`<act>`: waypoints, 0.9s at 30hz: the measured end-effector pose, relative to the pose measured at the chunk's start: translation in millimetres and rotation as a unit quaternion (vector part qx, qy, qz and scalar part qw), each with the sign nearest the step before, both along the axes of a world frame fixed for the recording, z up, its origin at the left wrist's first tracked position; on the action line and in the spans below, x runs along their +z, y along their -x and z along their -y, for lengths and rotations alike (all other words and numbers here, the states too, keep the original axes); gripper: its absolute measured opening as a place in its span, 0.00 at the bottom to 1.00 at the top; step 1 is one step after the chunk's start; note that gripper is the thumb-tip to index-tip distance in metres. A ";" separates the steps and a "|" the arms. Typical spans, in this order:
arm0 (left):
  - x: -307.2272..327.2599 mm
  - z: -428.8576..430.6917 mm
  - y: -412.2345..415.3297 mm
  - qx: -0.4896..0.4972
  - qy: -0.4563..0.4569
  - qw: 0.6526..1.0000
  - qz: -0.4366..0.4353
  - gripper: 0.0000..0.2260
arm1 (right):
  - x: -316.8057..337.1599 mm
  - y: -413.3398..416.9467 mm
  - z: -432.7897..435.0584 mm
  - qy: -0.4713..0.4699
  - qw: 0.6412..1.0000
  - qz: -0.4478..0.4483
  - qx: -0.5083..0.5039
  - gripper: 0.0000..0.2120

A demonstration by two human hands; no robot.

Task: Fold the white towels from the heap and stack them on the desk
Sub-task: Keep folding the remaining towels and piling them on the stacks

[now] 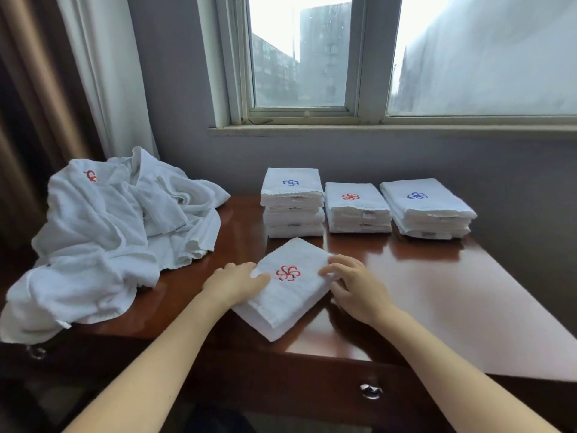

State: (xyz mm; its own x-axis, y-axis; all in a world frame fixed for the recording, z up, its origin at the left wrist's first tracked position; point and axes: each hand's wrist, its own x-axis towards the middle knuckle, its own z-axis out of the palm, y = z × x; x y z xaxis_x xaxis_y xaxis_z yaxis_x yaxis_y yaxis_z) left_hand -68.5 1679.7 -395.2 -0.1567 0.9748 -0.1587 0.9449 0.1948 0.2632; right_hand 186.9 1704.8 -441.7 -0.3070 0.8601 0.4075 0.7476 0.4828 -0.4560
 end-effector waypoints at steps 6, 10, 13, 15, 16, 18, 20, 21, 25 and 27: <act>9.2 31.4 -8.5 -0.090 0.054 0.971 0.216 0.17 | 20.0 -15.0 3.2 0.157 0.981 -0.107 -0.032 0.17; 13.2 30.2 -9.2 -0.107 0.105 0.933 0.328 0.18 | 36.8 -17.7 13.2 0.313 0.908 -0.278 -0.027 0.22; 14.9 31.4 -4.7 -0.108 0.183 0.874 0.436 0.23 | 44.5 -18.7 23.7 0.411 0.855 -0.317 0.012 0.26; 13.1 33.0 -1.7 -0.130 0.191 0.857 0.461 0.24 | 45.0 -21.8 28.4 0.435 0.843 -0.317 0.016 0.28; 10.9 32.7 -0.4 -0.135 0.186 0.852 0.470 0.26 | 43.9 -24.2 29.3 0.445 0.836 -0.321 0.019 0.29; 6.6 31.9 1.7 -0.125 0.177 0.846 0.487 0.35 | 42.5 -29.6 31.2 0.461 0.818 -0.342 0.033 0.30; 4.5 30.8 2.0 -0.114 0.163 0.844 0.499 0.37 | 42.3 -33.2 33.2 0.470 0.803 -0.363 0.050 0.31; 4.5 30.4 1.6 -0.108 0.159 0.842 0.504 0.37 | 42.1 -33.7 34.4 0.472 0.798 -0.369 0.061 0.32; 4.7 32.5 -0.3 -0.094 0.152 0.829 0.531 0.37 | 40.1 -34.7 39.4 0.488 0.782 -0.374 0.107 0.35; 2.0 34.3 0.0 -0.097 0.155 0.812 0.554 0.37 | 36.3 -37.2 41.6 0.500 0.771 -0.374 0.124 0.37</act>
State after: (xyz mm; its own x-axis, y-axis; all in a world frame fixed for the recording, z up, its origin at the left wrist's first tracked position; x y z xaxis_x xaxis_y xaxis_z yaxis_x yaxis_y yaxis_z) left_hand -68.4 1645.4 -393.2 0.4011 0.8504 -0.3405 0.1831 0.2897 0.9394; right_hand 224.1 1663.3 -405.4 -0.5140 0.8111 -0.2791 0.0355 -0.3050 -0.9517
